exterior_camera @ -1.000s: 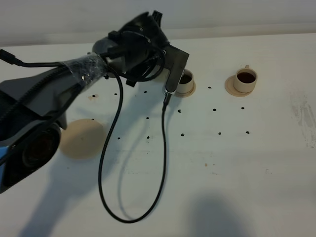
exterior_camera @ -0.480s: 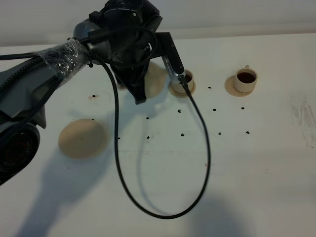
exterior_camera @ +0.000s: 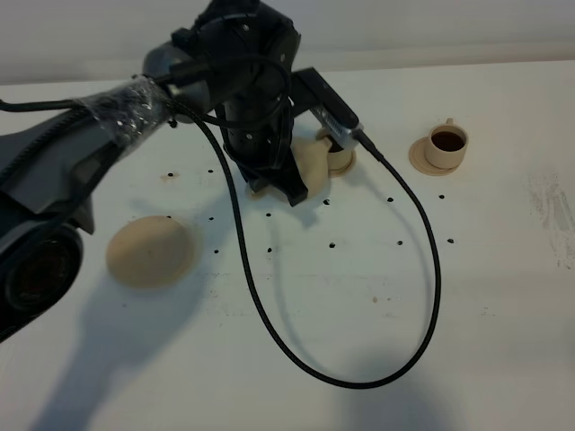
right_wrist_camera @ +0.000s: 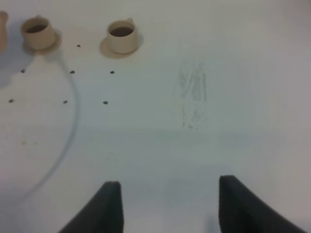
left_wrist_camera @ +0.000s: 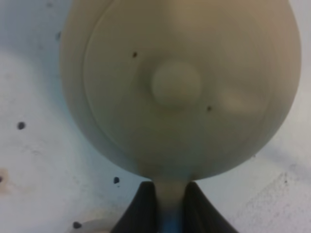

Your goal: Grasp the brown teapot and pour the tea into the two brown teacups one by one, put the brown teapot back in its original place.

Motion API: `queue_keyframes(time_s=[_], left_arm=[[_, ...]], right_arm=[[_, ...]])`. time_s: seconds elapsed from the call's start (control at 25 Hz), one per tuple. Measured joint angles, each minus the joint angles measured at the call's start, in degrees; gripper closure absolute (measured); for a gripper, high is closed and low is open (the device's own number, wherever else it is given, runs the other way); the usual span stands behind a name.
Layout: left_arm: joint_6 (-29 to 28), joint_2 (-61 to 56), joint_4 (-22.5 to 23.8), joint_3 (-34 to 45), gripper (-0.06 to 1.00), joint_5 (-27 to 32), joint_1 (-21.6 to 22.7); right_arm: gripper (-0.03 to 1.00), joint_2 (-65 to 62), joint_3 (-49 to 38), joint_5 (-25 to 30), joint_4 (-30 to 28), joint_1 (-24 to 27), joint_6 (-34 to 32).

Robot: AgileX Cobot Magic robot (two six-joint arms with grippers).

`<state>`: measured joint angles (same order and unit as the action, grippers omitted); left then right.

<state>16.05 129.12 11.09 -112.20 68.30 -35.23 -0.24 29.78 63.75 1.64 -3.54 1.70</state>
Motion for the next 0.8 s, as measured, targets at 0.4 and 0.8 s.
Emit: queue_keyframes(time_s=[0.4, 0.8], left_arm=[[-1.7, -0.17, -0.13, 0.0, 0.86, 0.0, -0.05], [-10.8, -15.63, 0.23, 13.56, 0.86, 0.02, 2.92]], right_arm=[[0.53, 0.0, 0.0, 0.0, 0.0, 0.0, 0.0], [0.53, 0.0, 0.0, 0.0, 0.0, 0.0, 0.0]])
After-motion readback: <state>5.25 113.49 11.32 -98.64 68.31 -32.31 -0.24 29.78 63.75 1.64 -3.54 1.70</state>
